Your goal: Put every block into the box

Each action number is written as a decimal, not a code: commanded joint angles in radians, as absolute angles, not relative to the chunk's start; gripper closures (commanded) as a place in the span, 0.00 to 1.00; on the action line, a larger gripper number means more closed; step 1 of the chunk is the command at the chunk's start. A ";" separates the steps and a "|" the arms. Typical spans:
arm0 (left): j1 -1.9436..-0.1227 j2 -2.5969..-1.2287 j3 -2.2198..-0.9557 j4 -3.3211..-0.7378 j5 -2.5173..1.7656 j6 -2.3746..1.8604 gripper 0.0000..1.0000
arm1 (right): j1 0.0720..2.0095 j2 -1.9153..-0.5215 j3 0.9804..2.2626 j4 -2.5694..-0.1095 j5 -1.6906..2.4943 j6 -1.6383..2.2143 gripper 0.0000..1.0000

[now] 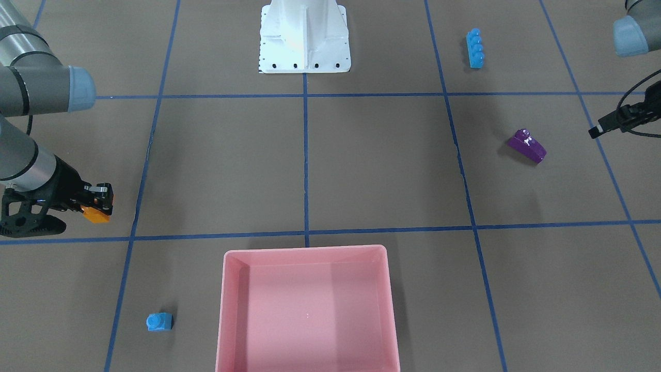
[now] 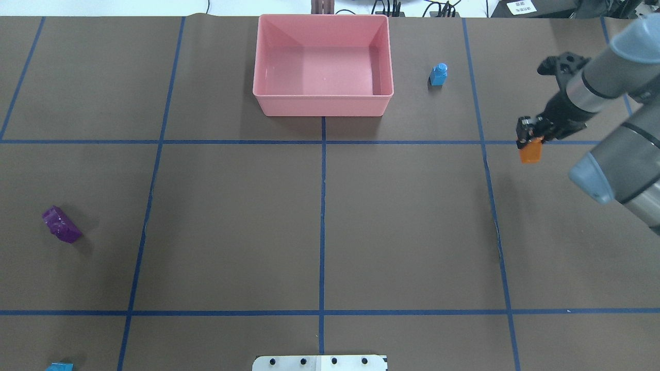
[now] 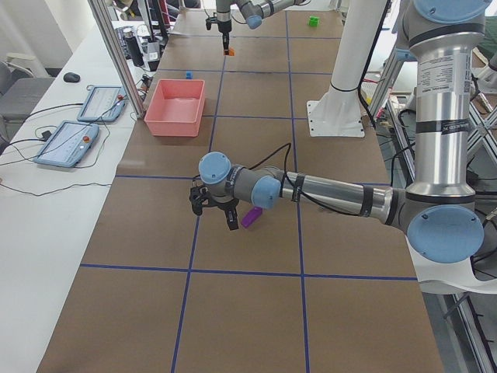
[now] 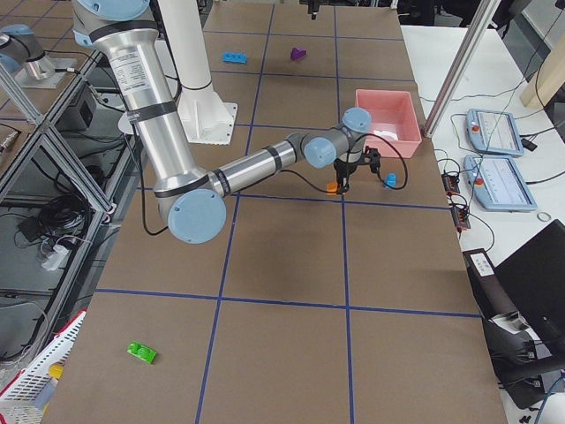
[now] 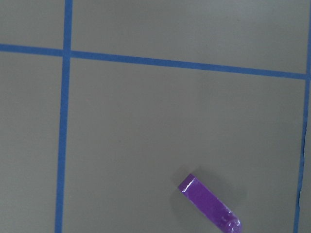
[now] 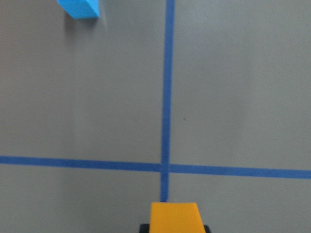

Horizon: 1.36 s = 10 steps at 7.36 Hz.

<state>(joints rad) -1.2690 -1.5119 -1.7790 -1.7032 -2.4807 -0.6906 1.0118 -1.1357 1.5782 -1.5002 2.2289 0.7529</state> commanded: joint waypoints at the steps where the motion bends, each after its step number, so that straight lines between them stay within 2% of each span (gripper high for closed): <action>1: -1.142 -1.534 -1.784 -1.733 -2.401 -0.961 0.00 | 0.968 -0.839 1.351 -1.490 2.215 0.990 1.00; 3: -1.059 -1.517 -1.773 -1.857 -2.349 -1.156 0.00 | 0.948 -0.575 1.103 -1.464 2.127 1.008 1.00; 4: -1.017 -1.511 -1.770 -1.883 -2.344 -1.211 0.00 | 0.933 -0.461 0.940 -1.363 2.114 1.132 1.00; 5: -1.017 -1.493 -1.772 -1.893 -2.352 -1.216 0.00 | 0.902 -0.410 0.828 -1.226 2.052 1.292 1.00; 6: -1.014 -1.490 -1.773 -1.893 -2.347 -1.224 0.00 | 0.861 -0.381 0.768 -1.171 1.967 1.334 1.00; 8: -1.011 -1.468 -1.770 -1.920 -2.342 -1.249 0.00 | 0.827 -0.368 0.752 -1.164 1.921 1.357 1.00; 9: -1.005 -1.468 -1.770 -1.922 -2.342 -1.300 0.00 | 0.821 -0.364 0.732 -1.163 1.904 1.358 0.01; 10: -0.988 -1.468 -1.770 -1.928 -2.327 -1.334 0.00 | 0.819 -0.362 0.732 -1.155 1.901 1.356 0.00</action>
<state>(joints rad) -1.0032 -1.4705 -1.7707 -1.9202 -2.3392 -1.2896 0.8259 -0.3659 0.7408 -1.1632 1.9147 1.3543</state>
